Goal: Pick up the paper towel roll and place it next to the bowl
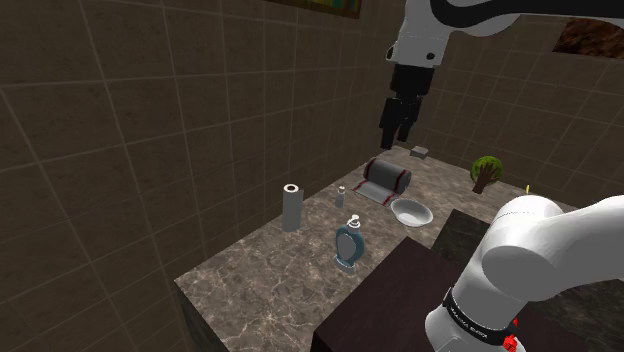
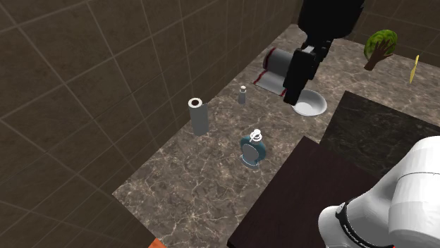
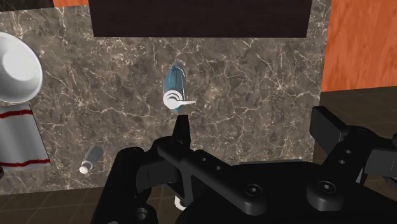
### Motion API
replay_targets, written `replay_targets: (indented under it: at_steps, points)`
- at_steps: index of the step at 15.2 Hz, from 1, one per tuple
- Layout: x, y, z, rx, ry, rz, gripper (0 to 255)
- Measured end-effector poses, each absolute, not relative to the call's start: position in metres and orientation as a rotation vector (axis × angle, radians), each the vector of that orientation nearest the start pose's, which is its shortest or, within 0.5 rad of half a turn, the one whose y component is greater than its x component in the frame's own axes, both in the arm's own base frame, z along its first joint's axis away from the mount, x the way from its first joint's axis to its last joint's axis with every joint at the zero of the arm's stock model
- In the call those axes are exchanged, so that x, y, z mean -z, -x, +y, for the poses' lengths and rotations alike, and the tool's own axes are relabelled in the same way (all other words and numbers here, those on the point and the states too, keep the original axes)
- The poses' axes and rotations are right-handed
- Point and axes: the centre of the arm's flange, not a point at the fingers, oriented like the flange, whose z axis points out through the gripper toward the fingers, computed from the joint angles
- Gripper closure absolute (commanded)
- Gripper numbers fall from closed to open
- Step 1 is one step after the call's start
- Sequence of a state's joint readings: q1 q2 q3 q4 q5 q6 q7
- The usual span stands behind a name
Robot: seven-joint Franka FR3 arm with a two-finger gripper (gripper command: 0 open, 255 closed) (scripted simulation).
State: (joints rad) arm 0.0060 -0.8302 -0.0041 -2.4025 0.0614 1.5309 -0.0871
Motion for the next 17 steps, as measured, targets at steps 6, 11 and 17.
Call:
replay_targets:
  at_steps: [6, 11, 17]
  points:
    - [-0.544, -0.33, 0.001, -0.056, 3.076, -0.147, 0]
    - [-0.5, -0.379, -0.004, -0.047, 3.082, -0.154, 0]
    - [-0.454, -0.436, -0.011, -0.036, 3.089, -0.163, 0]
